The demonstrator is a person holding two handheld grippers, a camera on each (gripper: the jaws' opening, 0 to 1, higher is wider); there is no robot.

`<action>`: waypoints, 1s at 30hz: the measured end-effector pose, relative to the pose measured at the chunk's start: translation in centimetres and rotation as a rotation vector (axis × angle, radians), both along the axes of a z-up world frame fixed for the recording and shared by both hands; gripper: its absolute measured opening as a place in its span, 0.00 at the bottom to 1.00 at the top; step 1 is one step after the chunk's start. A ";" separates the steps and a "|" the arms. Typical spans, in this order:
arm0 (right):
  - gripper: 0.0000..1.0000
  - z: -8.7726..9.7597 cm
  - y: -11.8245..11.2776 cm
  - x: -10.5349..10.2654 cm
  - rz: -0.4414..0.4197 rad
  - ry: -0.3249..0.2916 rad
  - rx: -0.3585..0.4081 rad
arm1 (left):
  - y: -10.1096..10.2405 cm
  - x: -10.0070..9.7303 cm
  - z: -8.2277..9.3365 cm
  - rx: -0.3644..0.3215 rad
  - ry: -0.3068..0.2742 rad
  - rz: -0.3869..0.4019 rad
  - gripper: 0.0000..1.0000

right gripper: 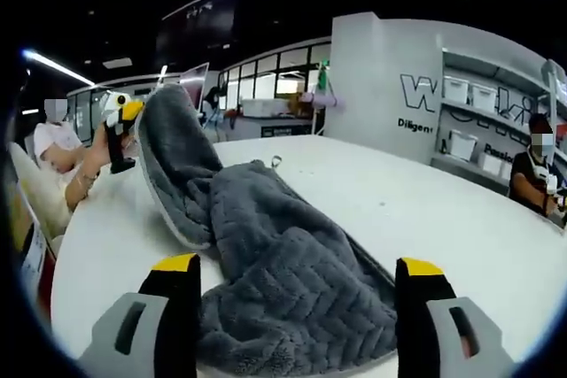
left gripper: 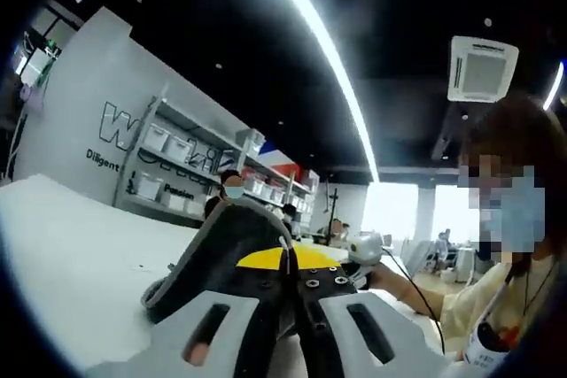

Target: Fold the towel on the table until its edges align and the towel forms a compact rectangular stack.

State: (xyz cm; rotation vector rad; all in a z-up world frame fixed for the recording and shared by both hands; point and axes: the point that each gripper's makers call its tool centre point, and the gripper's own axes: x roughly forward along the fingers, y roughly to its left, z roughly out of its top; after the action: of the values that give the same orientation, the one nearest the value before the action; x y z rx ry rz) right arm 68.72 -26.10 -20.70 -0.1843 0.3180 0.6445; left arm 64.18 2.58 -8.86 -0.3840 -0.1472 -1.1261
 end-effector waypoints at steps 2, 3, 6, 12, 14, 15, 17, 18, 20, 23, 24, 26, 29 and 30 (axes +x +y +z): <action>0.93 -0.1 0.1 0.0 0.004 0.004 0.001 | 0.4 -0.1 0.5 -0.015 -0.014 0.013 0.01; 0.93 0.0 0.1 0.0 0.006 0.005 0.001 | 0.6 -0.1 0.7 -0.022 -0.020 0.015 0.01; 0.94 -0.1 0.0 0.1 0.010 0.010 -0.005 | 1.3 -0.4 1.5 -0.057 -0.039 0.017 0.01; 0.98 -0.2 0.1 0.2 0.014 0.009 -0.012 | 2.7 0.7 2.0 -0.082 -0.037 0.089 0.01; 0.99 -0.3 0.2 0.1 0.015 0.007 -0.014 | 3.6 1.6 1.7 -0.085 -0.015 0.125 0.01; 0.99 -0.3 0.2 0.1 0.015 0.007 -0.014 | 3.9 2.0 1.6 -0.084 -0.009 0.141 0.01; 0.99 -0.4 0.3 0.0 0.016 0.008 -0.014 | 5.0 3.5 0.5 -0.052 0.032 0.212 0.01; 0.99 -0.4 0.3 0.0 0.016 0.009 -0.015 | 5.5 4.2 0.0 -0.037 0.054 0.246 0.01; 0.99 -0.4 0.3 0.1 0.018 0.011 -0.018 | 6.3 5.2 -0.9 -0.016 0.089 0.293 0.01; 0.99 -0.5 0.4 0.0 0.022 0.013 -0.026 | 7.4 6.6 -2.4 0.023 0.132 0.361 0.01; 0.99 -0.5 0.4 -0.1 0.025 0.014 -0.028 | 7.6 6.9 -2.9 0.041 0.147 0.378 0.01; 0.99 -0.5 0.6 -0.2 0.028 0.014 -0.032 | 7.9 7.7 -4.0 0.069 0.175 0.420 0.01; 0.99 -0.5 0.6 -0.3 0.032 0.013 -0.040 | 8.4 8.6 -6.1 0.161 0.219 0.481 0.01; 0.99 -0.5 0.7 -0.3 0.033 0.012 -0.042 | 8.6 9.0 -6.7 0.198 0.225 0.510 0.01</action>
State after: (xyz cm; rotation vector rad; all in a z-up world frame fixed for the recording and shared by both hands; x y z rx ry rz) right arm 68.41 -25.44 -21.16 -0.2261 0.3411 0.6721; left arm 73.17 11.20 -15.54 -0.2722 0.0640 -0.5829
